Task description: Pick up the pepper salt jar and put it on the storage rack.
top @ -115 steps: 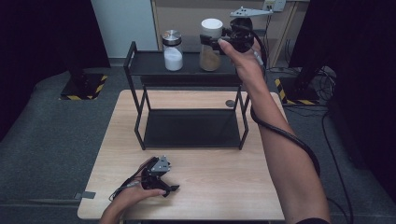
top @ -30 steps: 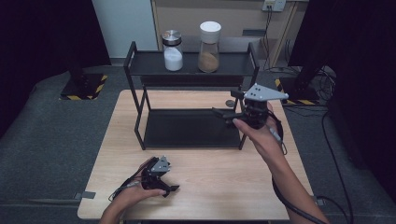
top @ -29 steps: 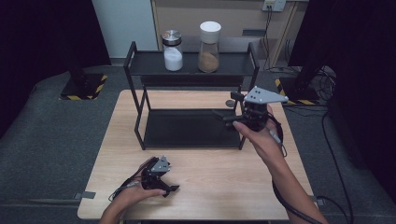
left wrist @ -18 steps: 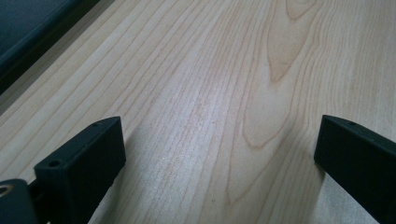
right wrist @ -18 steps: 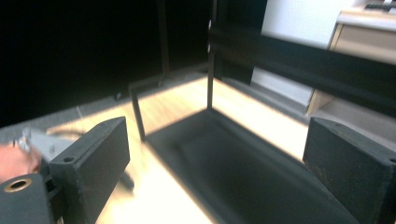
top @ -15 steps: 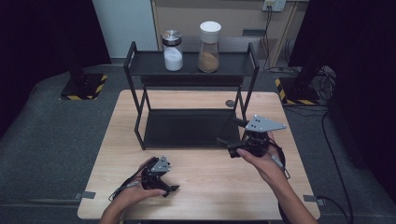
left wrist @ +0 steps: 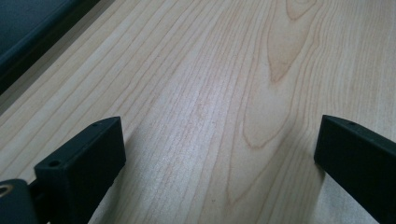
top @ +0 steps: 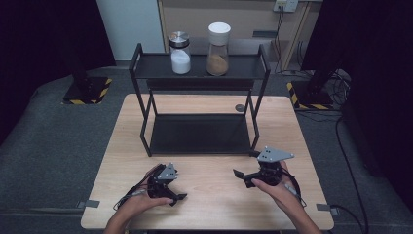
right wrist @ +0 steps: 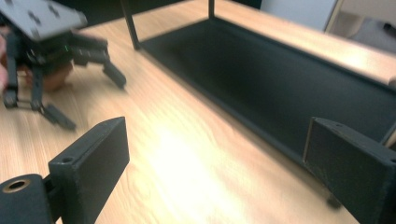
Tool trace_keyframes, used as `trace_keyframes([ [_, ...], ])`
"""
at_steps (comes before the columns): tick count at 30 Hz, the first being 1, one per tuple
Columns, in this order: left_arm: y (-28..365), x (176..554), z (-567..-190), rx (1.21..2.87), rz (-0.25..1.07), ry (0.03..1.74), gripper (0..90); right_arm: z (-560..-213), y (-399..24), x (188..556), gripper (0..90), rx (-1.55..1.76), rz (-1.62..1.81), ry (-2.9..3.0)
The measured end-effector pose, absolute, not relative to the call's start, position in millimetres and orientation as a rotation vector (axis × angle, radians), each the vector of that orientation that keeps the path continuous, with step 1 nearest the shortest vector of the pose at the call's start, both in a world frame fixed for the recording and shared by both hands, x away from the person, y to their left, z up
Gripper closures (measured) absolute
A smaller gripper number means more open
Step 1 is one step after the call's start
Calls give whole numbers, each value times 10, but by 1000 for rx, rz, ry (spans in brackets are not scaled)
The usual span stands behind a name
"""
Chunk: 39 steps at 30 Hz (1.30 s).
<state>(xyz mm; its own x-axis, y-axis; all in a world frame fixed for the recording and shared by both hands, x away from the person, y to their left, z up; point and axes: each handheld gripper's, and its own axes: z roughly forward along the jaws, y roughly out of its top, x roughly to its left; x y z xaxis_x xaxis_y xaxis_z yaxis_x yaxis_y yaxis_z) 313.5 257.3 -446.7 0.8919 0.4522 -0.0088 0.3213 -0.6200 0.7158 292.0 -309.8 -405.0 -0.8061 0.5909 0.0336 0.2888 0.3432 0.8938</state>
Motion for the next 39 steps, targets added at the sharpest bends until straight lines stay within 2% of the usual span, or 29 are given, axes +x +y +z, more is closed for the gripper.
trace_keyframes([
  [9, 2568, 3130, -4466, 2289, 223, 555, 5, -4380, -3235, 2870, 80, 842, 1310, 2390],
  [15, 2568, 3129, -4465, 2289, 223, 556, 5, -4444, -3230, 2862, 84, 831, 1217, 2431],
  [30, 2568, 3127, -4467, 2288, 224, 556, 5, -4491, -3263, 2899, 78, 843, 1099, 2482],
  [39, 2567, 3127, -4467, 2289, 224, 556, 5, -4460, -3249, 2987, 27, 890, 1069, 2523],
])
